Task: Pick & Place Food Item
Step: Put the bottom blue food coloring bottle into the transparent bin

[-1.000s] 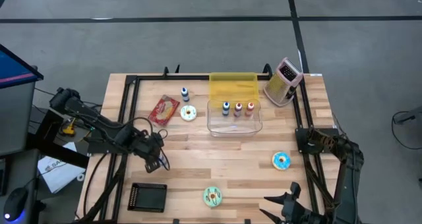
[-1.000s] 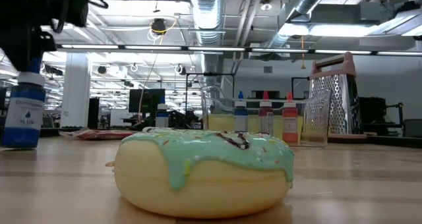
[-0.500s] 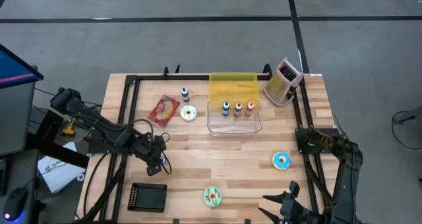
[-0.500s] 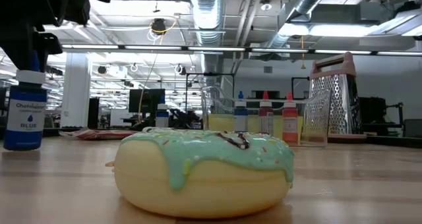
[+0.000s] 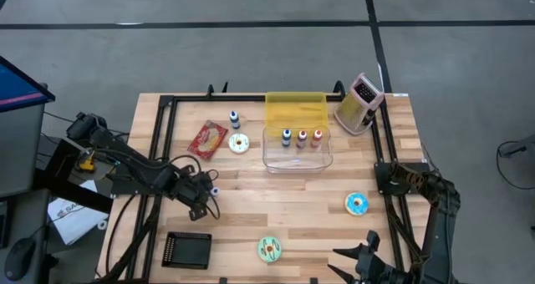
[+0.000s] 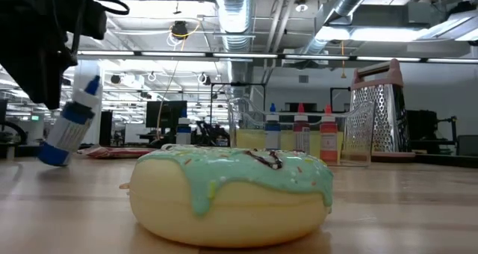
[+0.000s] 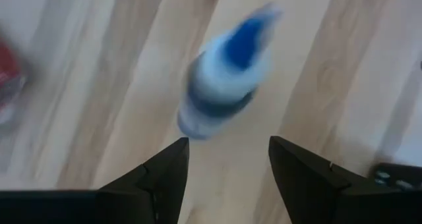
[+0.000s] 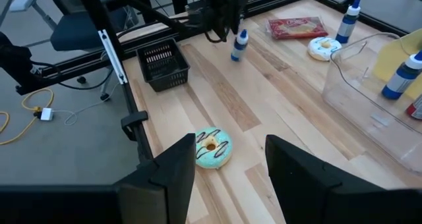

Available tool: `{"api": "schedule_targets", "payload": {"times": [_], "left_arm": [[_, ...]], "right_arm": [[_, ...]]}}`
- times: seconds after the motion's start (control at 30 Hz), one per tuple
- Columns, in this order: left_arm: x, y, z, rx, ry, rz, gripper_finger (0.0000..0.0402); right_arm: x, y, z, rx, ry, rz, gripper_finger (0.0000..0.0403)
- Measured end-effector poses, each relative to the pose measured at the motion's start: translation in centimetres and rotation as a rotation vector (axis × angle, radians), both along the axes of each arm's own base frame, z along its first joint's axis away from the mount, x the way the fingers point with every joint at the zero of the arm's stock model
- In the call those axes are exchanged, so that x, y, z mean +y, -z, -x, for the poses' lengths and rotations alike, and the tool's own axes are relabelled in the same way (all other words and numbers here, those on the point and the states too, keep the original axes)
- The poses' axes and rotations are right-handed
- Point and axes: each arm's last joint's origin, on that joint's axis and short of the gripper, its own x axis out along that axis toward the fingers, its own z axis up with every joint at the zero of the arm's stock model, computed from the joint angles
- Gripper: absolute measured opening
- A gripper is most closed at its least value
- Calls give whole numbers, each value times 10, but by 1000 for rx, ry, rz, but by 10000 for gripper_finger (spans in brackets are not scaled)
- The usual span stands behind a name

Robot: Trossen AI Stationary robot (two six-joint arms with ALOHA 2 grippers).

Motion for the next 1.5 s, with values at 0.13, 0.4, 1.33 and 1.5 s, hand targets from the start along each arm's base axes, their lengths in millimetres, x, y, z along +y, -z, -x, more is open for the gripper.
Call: {"api": "schedule_targets", "payload": {"times": [0.13, 0.4, 1.33, 1.5], "left_arm": [[0, 0, -1, -20, -8, -16, 205], [-2, -2, -7, -91, 40, -31, 205], [1, 47, -127, -37, 631, -183, 205], [6, 51, -128, -32, 617, -184, 198]], "right_arm": [[0, 0, 0, -2, 0, -3, 175], [0, 0, 0, -1, 0, -4, 175], [-3, 0, -6, 10, 37, -57, 175], [-3, 0, -7, 7, 37, -63, 175]]}}
